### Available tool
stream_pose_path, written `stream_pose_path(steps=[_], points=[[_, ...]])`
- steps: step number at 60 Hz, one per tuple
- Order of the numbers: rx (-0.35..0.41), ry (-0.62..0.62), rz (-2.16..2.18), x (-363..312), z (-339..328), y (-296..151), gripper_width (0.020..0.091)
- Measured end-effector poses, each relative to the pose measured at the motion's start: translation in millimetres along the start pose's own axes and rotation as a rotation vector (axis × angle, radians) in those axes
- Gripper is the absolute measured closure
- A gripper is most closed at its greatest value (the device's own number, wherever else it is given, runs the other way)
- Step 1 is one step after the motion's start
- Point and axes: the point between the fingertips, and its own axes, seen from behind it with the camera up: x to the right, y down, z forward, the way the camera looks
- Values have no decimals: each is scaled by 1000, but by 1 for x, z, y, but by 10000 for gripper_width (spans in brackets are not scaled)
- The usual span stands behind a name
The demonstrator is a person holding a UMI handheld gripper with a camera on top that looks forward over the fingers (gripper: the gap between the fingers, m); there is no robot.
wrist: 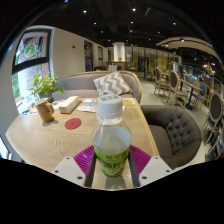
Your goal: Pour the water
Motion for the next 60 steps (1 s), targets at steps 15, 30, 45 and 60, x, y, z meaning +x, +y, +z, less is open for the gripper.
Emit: stream_pose_path(steps=[15, 30, 45, 60], points=[[38, 21, -12, -1, 5, -5, 645], [18, 81, -32, -6, 7, -10, 684], [48, 202, -172, -29, 10, -79, 684], [85, 385, -583, -99, 36, -202, 683]])
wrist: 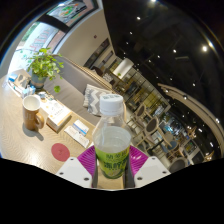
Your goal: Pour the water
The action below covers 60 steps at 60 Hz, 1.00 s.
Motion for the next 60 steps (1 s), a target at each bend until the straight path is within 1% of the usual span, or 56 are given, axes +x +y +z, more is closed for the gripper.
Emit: stream_pose_path(steps=[6, 11, 16, 21, 27, 39, 44, 51, 56, 60], points=[[25, 61, -214, -23, 10, -57, 684], [56, 98, -412, -49, 19, -96, 684], [79, 151, -648, -75, 30, -124, 685], [87, 203, -882, -101, 44, -139, 686], [63, 258, -1109, -118, 59, -141, 687], [17, 265, -1382, -150, 79, -134, 688], [-1, 252, -1397, -155, 82, -132, 686], [3, 235, -1388, -160, 82, -132, 688], [-6, 207, -1315, -156, 81, -129, 687], [2, 174, -1212, -153, 79, -129, 687]])
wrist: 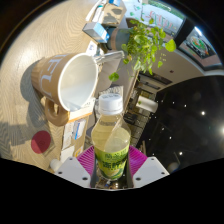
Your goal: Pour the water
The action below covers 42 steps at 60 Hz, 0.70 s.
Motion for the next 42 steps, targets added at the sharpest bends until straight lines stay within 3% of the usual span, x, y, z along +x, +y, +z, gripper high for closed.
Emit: stream_pose_path(steps=[14, 27, 42], points=[[100, -182, 597, 6, -24, 30, 687], [148, -338, 1180, -5, -30, 60, 686], [210, -558, 1584, -64, -18, 47, 685]])
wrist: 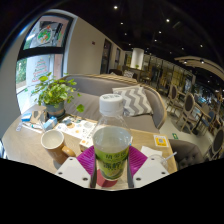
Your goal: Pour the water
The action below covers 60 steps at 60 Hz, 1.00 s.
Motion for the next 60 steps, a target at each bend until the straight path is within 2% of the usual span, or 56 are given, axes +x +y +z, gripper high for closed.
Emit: stream_pose_path(steps=[14, 24, 25, 33, 40, 44, 45, 49, 50, 52, 60], points=[[-27, -93, 141, -12, 32, 50, 685], [-42, -115, 128, -16, 44, 75, 673], [-15, -116, 132, -15, 44, 71, 678], [19, -115, 136, -14, 42, 73, 648], [32, -109, 124, -16, 42, 73, 593], [-15, -107, 132, -16, 43, 81, 552], [-29, -107, 138, -16, 42, 86, 517], [-75, -104, 157, -16, 39, 93, 274], [-82, -101, 160, -16, 38, 94, 234], [-93, -91, 162, -14, 33, 95, 255], [-125, -34, 130, -10, -1, 94, 249]])
